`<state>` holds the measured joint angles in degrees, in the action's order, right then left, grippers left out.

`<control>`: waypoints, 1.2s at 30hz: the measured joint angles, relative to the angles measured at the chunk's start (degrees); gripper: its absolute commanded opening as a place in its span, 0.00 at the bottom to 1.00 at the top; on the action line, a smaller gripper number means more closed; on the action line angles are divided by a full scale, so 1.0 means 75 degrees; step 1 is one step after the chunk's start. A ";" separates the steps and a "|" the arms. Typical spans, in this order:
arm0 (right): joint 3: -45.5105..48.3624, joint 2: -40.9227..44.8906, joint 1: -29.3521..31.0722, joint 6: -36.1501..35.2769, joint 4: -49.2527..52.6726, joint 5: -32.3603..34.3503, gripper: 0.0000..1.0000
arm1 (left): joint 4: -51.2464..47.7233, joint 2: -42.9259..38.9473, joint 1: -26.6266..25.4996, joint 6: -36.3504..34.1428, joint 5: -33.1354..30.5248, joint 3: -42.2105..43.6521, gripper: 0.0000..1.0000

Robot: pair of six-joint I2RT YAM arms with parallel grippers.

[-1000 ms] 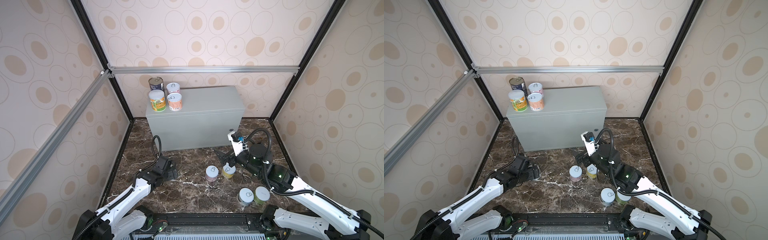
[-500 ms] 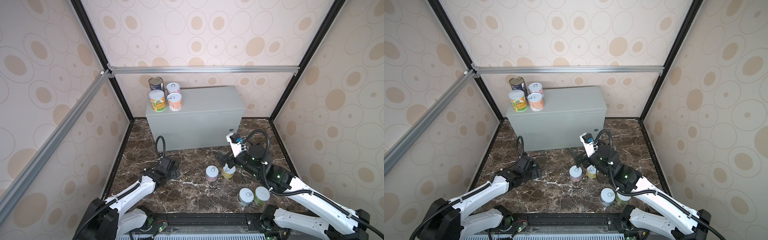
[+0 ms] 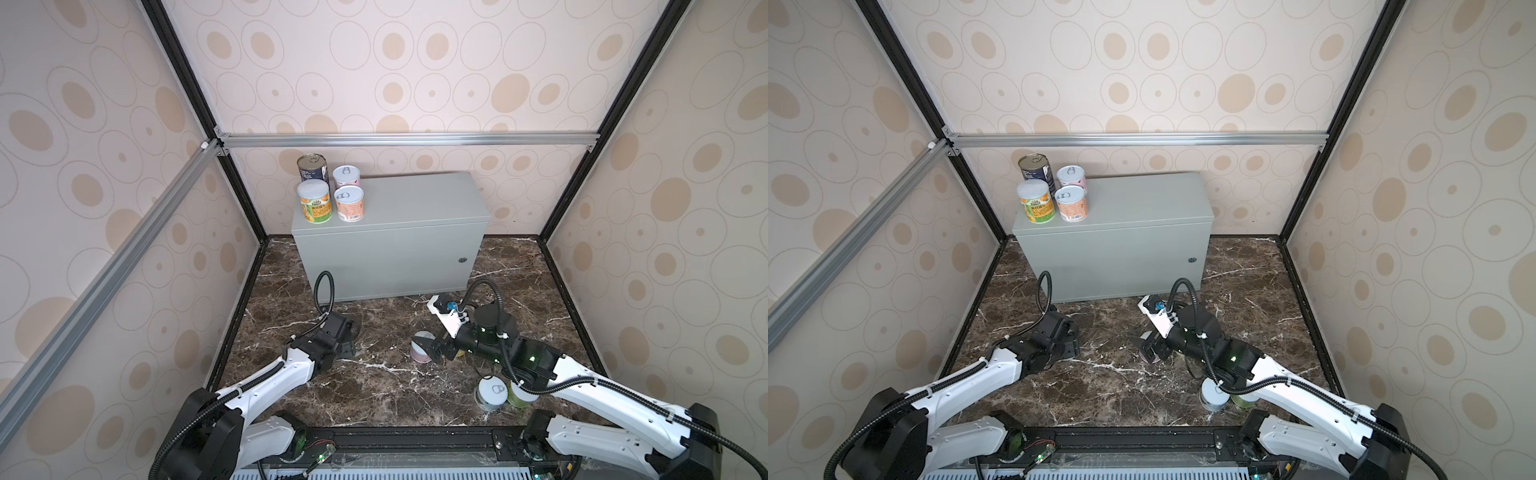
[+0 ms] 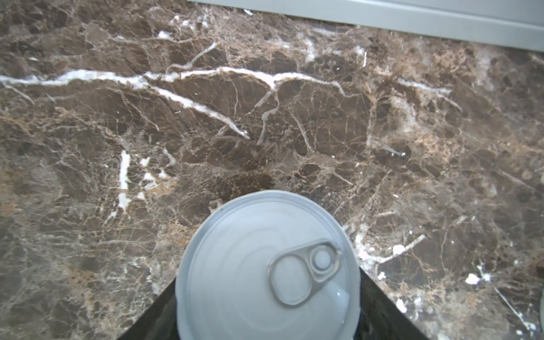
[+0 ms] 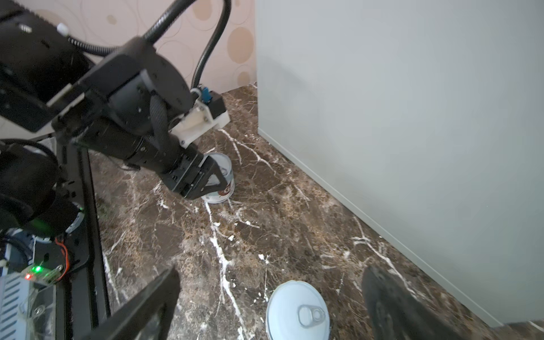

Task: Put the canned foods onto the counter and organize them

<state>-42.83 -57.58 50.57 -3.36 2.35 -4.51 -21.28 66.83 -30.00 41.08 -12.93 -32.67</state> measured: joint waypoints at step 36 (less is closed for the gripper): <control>-0.0769 -0.2460 0.0551 -0.0624 -0.1888 -0.0411 1.00 | -0.2358 -0.0399 -0.0003 -0.3354 0.5444 -0.3780 0.37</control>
<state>-48.60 -76.03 54.70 -8.03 -11.81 -7.60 -38.96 63.83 -30.02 15.92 27.90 -61.01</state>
